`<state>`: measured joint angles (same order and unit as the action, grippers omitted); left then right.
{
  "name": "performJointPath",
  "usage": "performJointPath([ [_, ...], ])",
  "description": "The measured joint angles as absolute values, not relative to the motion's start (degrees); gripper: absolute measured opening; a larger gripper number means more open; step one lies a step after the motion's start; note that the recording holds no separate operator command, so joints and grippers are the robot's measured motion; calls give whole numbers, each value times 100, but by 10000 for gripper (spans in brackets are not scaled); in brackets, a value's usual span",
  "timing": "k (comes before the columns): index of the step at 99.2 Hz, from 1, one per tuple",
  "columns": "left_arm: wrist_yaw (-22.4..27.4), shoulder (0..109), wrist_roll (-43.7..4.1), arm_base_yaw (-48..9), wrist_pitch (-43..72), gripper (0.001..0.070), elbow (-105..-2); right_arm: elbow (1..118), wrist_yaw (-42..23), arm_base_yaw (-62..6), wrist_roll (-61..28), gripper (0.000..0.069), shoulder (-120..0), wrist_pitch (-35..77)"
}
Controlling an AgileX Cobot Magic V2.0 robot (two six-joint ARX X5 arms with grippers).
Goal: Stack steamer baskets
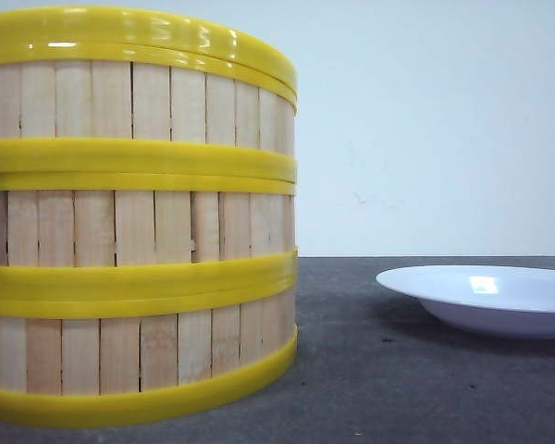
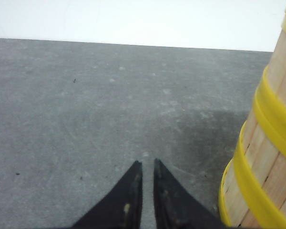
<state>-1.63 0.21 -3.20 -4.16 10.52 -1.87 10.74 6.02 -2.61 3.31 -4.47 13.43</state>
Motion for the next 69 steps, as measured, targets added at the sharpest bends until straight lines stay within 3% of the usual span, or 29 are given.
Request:
performJointPath([
  [21,-161,27,-320,-416,1052,15,-187,161,602,-290,327,13,-25,1190],
  [40,-158,32,-320,-416,1052,15,-187,93,143,-456,333,13,-21,996],
  [69,-158,32,-320,-416,1052,15,-187,93,145,-491,333,13,-21,978],
])
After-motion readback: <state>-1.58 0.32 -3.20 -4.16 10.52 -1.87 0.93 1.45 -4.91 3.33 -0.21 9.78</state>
